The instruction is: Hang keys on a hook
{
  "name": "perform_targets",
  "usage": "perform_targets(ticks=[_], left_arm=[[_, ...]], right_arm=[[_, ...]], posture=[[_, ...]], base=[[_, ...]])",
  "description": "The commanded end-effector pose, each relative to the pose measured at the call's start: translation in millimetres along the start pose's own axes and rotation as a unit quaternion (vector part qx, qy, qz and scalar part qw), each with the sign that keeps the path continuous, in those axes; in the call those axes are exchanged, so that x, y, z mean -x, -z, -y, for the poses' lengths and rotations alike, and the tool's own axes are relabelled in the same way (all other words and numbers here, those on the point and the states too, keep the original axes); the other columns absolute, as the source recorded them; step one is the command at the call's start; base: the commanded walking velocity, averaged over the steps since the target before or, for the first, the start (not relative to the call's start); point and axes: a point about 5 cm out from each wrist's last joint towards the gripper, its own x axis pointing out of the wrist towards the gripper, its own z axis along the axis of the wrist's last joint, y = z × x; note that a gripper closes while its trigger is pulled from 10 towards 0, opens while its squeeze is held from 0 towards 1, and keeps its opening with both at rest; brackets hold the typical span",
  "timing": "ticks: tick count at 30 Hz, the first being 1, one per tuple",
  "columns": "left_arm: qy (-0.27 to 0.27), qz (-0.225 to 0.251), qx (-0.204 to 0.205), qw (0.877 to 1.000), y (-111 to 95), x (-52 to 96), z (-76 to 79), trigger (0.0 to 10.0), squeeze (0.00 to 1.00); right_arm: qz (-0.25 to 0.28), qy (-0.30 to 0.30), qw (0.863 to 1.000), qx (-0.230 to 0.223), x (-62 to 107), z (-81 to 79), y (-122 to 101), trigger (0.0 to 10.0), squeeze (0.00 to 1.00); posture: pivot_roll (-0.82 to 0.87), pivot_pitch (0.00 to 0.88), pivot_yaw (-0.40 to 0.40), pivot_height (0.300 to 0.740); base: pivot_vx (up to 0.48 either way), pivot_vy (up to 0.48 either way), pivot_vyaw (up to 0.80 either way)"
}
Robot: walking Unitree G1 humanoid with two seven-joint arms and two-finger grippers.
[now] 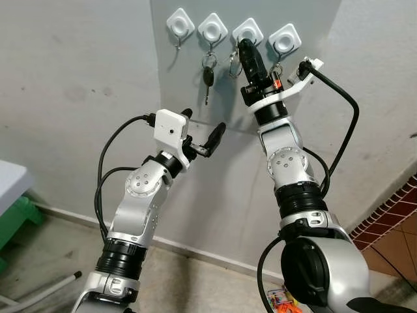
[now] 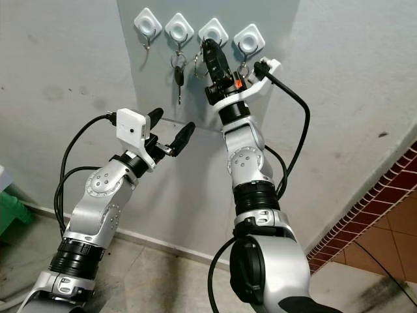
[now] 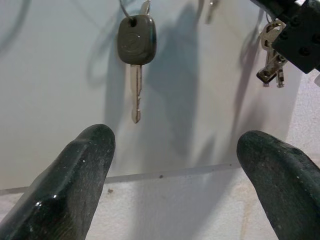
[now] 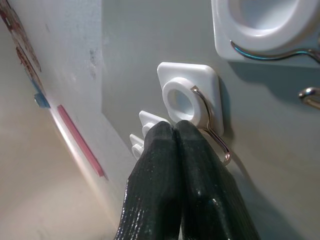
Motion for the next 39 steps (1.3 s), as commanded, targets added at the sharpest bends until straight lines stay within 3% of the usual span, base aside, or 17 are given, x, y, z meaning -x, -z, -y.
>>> perform_targets(ticks=[1,26,39], left_arm=[[0.003,0.005,-0.01,1.0,-6,-0.9,-0.4,10.0,0.0],[0.0,0.007,-0.008,1.0,-7,-2.9,-1.2,10.0,0.0],[-0.001,0.007,-0.006,1.0,-7,-2.8,-0.5,10.0,0.0]], right_arm=[[0.0,0.002,1.0,0.002,-0.6,1.9,-1,10.0,0.0],[0.01,-0.038,0.999,-0.007,-19.3,-9.7,-8,10.0,0.0],[0.015,-0.021,1.0,0.009,-16.9,-0.3,-16,10.0,0.0]], posture=[[0.0,0.0,-0.03,0.74],[0.0,0.0,-0.035,0.74],[0.0,0.0,-0.034,0.74]], base=[[0.0,0.0,0.0],[0.0,0.0,0.0],[0.0,0.0,0.0]])
